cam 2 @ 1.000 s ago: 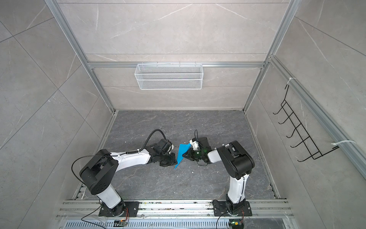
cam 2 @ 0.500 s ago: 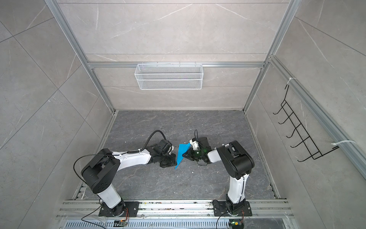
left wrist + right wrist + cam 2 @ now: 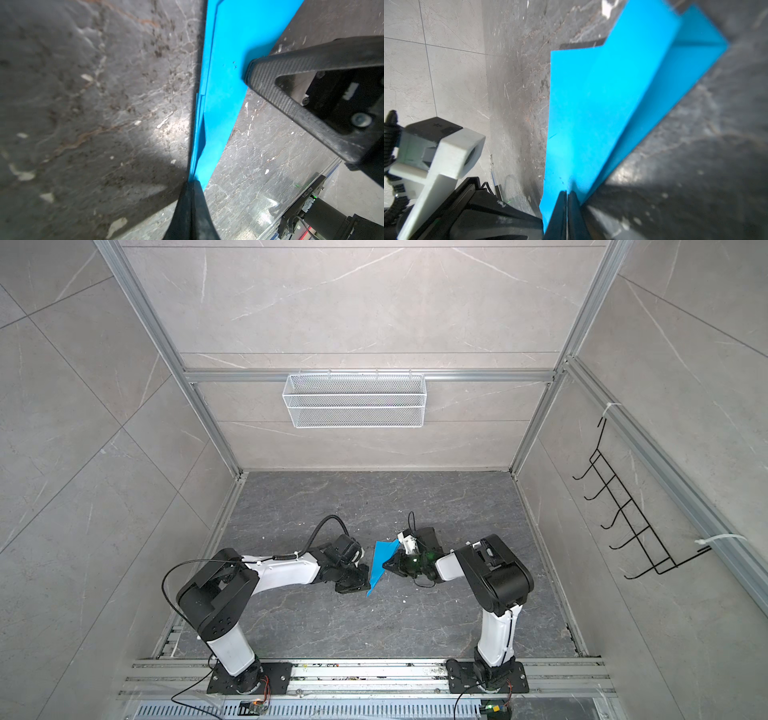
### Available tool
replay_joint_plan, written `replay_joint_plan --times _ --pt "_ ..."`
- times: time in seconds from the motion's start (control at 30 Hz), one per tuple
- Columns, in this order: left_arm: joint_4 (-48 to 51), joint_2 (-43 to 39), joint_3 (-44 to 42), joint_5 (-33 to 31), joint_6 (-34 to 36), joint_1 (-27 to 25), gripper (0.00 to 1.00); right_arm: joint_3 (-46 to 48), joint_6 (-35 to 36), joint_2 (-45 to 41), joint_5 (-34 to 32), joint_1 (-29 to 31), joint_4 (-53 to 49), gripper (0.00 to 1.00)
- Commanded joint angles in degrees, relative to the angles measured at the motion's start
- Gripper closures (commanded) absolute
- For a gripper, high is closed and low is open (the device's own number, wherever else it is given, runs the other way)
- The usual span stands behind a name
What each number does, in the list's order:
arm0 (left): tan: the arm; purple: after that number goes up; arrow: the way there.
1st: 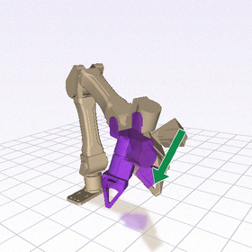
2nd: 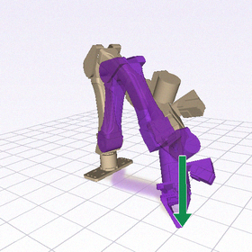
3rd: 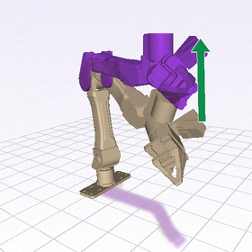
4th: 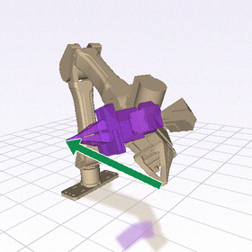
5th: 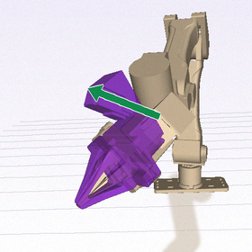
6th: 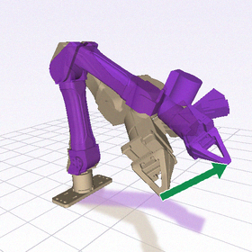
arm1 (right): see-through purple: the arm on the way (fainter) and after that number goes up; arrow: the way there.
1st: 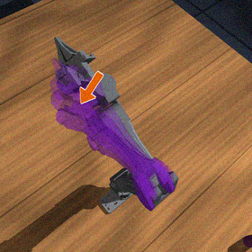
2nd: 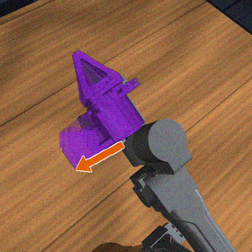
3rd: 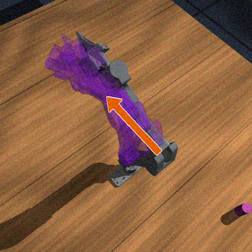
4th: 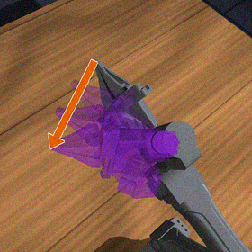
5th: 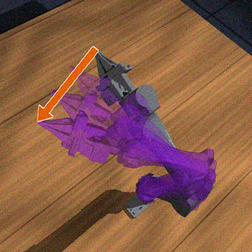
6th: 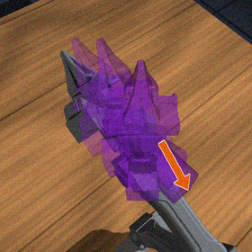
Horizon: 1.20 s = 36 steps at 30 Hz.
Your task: Fold a paper plane with a square sheet of paper (pick it up from the middle)
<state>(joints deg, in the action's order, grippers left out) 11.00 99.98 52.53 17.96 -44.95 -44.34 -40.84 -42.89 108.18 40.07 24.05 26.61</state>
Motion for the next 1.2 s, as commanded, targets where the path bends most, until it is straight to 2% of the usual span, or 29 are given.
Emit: replay_joint_plan --times 0.0,0.17,0.5,1.17 --pt "2.16 -5.44 0.42 -2.17 0.43 -0.19 0.93 0.49 -0.38 2.47 -5.44 0.03 -5.42 0.90" --pt "0.05 -7.89 0.78 -3.33 0.83 -0.22 0.89 0.59 -0.46 2.55 -5.60 -0.02 -5.53 0.90" --pt "-0.58 -0.79 3.81 0.24 -0.22 -1.23 0.91 0.38 -0.53 2.56 -5.68 0.03 -5.94 0.90" --pt "1.08 -0.05 -0.88 -2.10 -2.33 -1.37 0.94 0.50 -0.53 2.96 -5.71 0.03 -5.88 0.90"
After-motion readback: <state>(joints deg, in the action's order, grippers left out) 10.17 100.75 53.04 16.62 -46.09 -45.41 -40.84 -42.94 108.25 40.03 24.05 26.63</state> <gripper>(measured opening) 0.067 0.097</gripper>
